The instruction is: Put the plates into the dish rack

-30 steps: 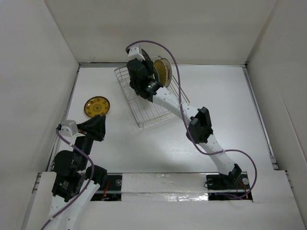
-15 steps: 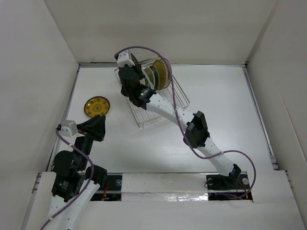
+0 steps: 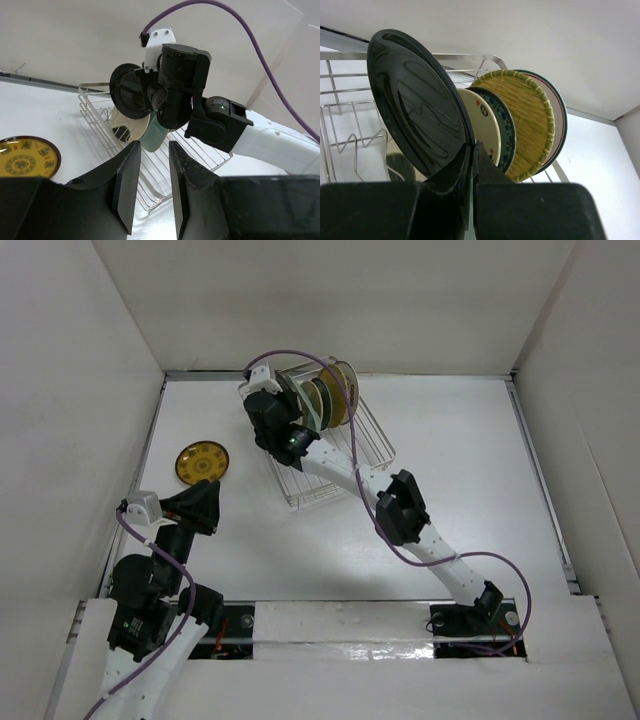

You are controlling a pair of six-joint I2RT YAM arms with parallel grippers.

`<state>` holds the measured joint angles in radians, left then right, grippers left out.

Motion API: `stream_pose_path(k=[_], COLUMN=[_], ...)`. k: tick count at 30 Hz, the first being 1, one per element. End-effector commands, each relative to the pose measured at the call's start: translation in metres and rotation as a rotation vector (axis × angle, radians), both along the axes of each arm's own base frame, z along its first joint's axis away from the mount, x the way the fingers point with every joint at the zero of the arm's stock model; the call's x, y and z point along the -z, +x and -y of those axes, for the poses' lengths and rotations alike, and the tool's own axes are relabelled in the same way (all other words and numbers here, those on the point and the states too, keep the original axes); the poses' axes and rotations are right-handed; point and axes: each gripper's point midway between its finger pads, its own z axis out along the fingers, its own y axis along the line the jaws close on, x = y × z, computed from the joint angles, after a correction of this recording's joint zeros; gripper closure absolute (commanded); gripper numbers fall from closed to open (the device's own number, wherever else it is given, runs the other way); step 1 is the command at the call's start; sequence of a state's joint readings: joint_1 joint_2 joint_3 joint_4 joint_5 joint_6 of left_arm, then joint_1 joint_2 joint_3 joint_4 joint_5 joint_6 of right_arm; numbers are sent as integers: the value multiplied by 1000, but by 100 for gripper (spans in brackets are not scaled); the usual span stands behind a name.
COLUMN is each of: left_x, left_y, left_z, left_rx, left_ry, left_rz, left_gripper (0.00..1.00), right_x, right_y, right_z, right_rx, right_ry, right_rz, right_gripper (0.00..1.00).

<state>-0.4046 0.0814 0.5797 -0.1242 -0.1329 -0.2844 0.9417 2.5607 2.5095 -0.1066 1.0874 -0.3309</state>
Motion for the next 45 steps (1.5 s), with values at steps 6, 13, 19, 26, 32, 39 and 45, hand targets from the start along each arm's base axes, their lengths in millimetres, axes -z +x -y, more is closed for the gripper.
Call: stream_pose_path(k=[6,13,19,26,32,39,45], left_x=[0,9,23,27,38,113,175], left_y=[6,18,34,67,103,150,153], left_z=[-2,-2,-4,16,24,-22,-86], left_rx=[-22,-50,-103,-91,-136,-302,-458], left_ry=[-1,-4,-24,-138,-248,-353,-516], left_rz=[-6,-74,-188,-300,-356,-558,-648], left_gripper=[73,74,94,100,75,52,60], right_x=[27,21,-24,-115,-143,-132,-107], right_y=[0,-7,-25,-81,-139,-154,-167], right_z=[-14,-28,-34,-18,-25,-15,-23], right_rx=[-51,-136,-266,-533,-871,-1014,-1148], right_ry=[129,250,386,559,668,746,720], right_rz=[-51,-81,-73,-8,-5,-68,-183], right_gripper=[100,82,44,63,100,88,54])
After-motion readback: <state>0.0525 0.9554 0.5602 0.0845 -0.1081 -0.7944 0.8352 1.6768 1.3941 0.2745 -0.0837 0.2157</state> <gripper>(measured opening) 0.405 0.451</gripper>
